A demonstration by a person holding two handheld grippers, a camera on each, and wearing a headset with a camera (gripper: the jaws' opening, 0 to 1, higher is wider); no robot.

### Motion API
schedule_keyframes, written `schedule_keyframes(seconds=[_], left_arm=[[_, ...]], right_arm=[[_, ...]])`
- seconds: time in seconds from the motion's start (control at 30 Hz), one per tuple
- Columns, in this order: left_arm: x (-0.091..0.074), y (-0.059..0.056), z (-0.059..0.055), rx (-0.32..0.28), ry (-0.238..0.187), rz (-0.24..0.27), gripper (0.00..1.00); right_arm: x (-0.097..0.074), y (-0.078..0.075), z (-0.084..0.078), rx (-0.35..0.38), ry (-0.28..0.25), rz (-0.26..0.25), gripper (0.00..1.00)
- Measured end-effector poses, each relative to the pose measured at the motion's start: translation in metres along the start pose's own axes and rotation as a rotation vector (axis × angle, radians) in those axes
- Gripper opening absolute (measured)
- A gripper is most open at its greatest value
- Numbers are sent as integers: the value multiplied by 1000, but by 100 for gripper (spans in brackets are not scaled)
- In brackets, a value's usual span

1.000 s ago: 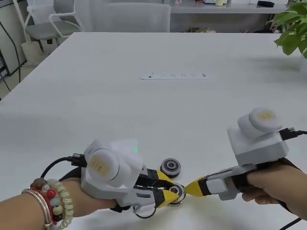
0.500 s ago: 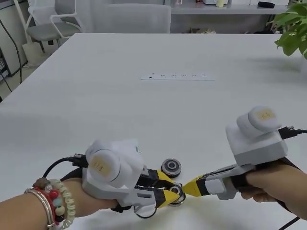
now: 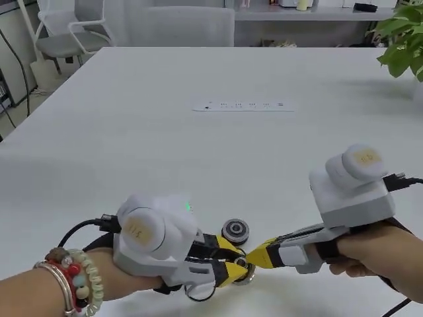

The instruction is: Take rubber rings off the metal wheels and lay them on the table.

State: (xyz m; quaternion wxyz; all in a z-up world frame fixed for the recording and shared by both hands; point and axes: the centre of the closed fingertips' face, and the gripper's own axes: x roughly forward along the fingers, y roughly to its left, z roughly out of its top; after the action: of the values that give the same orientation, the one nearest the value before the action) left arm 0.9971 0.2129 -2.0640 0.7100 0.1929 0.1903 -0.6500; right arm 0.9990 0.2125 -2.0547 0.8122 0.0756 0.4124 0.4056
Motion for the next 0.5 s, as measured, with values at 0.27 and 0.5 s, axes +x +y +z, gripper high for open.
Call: schedule_keyframes(seconds=[0.27, 0.5], left_arm=[[1, -1, 2, 7, 42, -4, 9], [-9, 2, 26, 14, -31, -10, 22]], right_arm=[[2, -6, -7, -15, 34, -32, 0], [1, -8, -8, -8, 35, -32, 0]])
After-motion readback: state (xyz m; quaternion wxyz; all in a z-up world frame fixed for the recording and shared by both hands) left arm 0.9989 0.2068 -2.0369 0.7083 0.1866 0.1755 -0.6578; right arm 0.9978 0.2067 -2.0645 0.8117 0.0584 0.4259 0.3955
